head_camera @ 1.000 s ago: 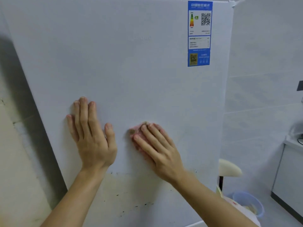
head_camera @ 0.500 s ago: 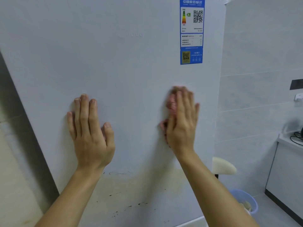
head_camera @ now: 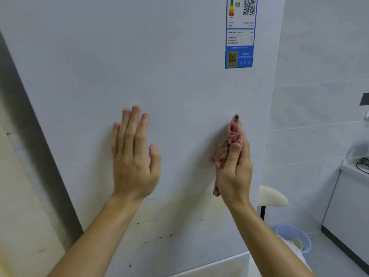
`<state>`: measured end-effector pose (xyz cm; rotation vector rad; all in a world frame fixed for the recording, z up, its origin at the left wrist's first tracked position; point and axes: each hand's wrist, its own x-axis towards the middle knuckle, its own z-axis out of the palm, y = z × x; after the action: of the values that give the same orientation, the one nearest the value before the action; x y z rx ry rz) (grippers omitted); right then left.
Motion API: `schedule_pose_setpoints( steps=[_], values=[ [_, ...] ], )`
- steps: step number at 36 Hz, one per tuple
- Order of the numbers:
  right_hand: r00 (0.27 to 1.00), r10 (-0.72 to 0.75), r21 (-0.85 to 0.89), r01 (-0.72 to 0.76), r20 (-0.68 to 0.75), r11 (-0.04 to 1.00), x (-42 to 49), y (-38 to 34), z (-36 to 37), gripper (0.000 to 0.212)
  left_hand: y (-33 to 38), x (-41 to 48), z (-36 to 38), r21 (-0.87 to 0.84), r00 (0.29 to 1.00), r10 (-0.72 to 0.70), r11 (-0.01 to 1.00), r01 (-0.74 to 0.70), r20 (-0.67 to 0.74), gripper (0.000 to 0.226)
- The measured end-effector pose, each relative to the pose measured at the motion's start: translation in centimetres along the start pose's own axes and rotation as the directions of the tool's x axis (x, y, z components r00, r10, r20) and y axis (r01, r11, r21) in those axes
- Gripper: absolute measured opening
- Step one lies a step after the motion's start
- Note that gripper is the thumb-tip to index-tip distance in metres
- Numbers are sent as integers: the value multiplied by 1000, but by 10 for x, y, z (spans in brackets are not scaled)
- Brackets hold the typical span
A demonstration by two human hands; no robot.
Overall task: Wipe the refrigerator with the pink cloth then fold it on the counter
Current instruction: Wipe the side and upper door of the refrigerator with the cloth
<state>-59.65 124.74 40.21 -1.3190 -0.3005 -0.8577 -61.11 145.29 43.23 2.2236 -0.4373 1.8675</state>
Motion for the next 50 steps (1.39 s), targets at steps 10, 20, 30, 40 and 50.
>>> schedule_pose_setpoints(
  steps=[10, 20, 30, 40, 50],
  values=[
    [829, 442, 389, -553, 342, 737, -25, -42, -9, 53, 65, -2, -31, -387, 812, -84, 847, 363, 577, 46],
    [760, 400, 337, -606, 511, 720, -36, -41, -11, 43, 83, -15, -41, -428, 667, -409, 535, 728, 623, 19],
    [884, 198, -57, -192, 423, 980, -42, -47, -13, 22, 80, -24, -59, -415, 530, -198, 425, 804, 824, 28],
    [795, 389, 79, -475, 467, 876, -32, -43, -22, 26, 65, -25, -60, -261, 497, -405, 510, 820, 768, 21],
    [917, 276, -90, -262, 289, 961, -3, -48, -33, 28, 30, -16, -85, -109, 402, -349, 626, 772, 846, 23]
  ],
)
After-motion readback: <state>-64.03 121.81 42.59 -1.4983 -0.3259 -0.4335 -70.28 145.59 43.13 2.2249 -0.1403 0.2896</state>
